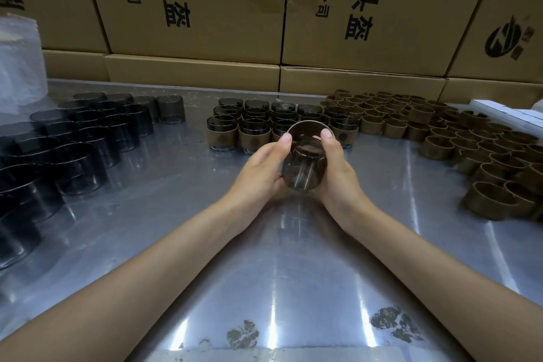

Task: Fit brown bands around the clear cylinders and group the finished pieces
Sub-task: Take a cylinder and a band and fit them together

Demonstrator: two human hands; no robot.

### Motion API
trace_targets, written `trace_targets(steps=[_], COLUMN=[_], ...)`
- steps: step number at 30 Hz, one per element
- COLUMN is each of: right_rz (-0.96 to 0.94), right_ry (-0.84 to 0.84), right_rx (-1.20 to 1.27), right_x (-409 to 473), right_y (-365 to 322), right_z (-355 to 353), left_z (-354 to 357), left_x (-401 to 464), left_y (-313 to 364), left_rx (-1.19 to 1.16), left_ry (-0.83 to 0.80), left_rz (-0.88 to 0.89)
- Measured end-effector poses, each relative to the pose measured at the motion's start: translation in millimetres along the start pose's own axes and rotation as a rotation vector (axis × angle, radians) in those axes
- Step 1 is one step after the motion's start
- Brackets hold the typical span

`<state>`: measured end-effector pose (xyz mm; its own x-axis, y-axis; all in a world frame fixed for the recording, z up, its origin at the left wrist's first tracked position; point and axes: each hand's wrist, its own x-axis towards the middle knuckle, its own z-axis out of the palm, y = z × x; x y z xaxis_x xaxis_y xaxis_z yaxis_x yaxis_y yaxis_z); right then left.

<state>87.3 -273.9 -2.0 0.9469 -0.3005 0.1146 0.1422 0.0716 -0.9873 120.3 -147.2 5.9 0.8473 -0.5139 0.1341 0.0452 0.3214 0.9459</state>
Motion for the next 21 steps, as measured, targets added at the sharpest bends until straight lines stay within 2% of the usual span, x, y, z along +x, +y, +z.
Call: trace_targets(steps=[7,12,15,19,21], right_rz=[0.033,0.074,0.116,0.347,0.397], right_ry=[0.076,-0.043,-0.182,-0.353,-0.411], right_rx=[0.201,0.186,0.127,0.047,0.061], right_x=[1,0,1,2,1], right_y=[-3,-7,-14,-22,-25], right_z=[0,-7,-16,-30,-34], left_z=[0,0,-3,-9,-12], left_x=[0,1,3,6,6], left_y=[0,-1,-1,0,2], left_rx=[-0.137,-0.145,-0.127,-0.173,-0.189], left_ry=[-0.02,-0.035,-0.031,0.002,-0.013], left_rz=[-0.042,-0.058,-0.03,-0.031,-0.057])
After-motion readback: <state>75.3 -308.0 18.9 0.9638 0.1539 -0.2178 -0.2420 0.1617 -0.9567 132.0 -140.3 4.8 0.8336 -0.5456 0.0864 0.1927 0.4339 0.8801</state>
